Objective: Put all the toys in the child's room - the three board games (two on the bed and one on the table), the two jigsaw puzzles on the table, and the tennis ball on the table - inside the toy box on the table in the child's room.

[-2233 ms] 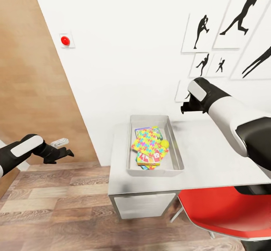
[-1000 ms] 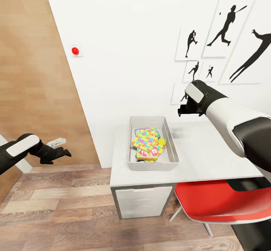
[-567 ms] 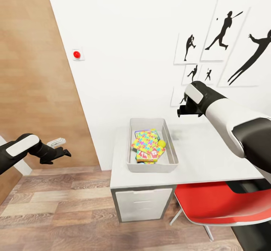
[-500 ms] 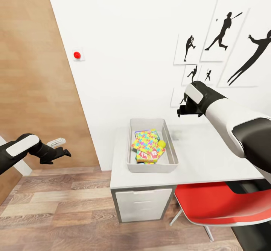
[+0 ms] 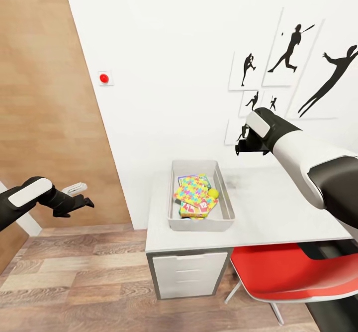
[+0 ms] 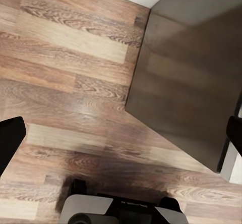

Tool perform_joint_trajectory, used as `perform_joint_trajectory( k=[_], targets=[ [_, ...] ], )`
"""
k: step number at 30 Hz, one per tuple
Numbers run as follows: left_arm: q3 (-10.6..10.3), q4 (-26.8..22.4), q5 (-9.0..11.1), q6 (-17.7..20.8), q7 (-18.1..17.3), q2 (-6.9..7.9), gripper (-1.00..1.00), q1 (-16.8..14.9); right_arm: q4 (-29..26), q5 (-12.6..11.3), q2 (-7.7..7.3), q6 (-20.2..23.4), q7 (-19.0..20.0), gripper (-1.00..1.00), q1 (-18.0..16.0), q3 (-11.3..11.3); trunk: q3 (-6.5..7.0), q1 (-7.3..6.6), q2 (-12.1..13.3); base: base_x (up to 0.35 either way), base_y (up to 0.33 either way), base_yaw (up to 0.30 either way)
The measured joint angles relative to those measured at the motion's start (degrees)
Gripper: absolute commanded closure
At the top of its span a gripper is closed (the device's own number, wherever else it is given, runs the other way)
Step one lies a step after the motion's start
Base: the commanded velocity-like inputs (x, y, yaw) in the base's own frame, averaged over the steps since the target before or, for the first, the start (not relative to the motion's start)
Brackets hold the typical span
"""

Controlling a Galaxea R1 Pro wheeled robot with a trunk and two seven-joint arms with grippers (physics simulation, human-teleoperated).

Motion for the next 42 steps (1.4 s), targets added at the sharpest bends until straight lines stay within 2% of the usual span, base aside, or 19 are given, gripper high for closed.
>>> perform_joint_trajectory(
  k=[42],
  targets=[
    [-0.6,0.4,-0.1,0.4,0.4,-0.62,-1.0,0.0,0.1,0.0,-0.26,0.0,0.2,-1.0,0.1,0.2,3.91,0.0,0.0,0.0,0.0,-0.007]
  ],
)
